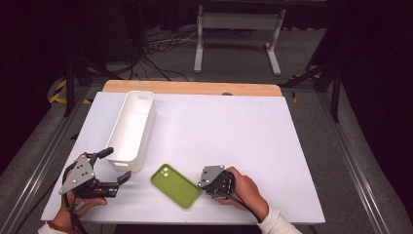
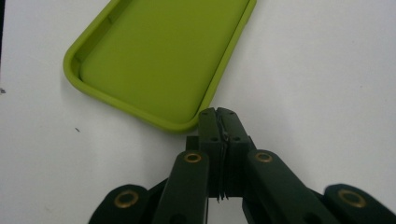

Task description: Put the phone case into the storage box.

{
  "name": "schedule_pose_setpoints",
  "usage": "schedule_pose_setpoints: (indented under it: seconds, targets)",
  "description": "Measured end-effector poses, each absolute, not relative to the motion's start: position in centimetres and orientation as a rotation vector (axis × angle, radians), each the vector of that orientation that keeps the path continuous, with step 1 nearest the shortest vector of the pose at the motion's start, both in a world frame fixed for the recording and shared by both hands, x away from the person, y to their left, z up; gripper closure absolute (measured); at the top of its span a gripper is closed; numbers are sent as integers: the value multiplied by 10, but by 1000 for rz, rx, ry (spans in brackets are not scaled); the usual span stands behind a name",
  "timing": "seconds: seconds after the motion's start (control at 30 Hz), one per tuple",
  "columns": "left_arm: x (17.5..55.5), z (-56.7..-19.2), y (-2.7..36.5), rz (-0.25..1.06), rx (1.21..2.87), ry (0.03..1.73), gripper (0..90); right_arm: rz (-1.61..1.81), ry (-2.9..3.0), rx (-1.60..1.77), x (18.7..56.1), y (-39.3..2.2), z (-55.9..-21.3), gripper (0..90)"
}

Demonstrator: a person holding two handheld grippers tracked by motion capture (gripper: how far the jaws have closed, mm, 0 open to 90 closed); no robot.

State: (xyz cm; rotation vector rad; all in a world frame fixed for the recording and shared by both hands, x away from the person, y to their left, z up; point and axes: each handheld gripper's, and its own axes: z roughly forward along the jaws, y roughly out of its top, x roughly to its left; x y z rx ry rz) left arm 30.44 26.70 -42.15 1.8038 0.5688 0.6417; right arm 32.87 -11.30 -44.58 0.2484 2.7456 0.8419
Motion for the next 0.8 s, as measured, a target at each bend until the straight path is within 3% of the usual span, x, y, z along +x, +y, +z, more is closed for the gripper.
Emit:
schedule_pose_setpoints:
  seconds: [0.57,0.73,0.8]
  targets:
    - [305,-422,266,639,1812,570,88,858,2762,221,323,-106,-446,875]
    - [304,-421,266,642,1805,572,89,862,2758,216,324,-105,-446,836]
    - [304,-421,267,645,1804,571,89,885,2748,241,325,-106,-444,778]
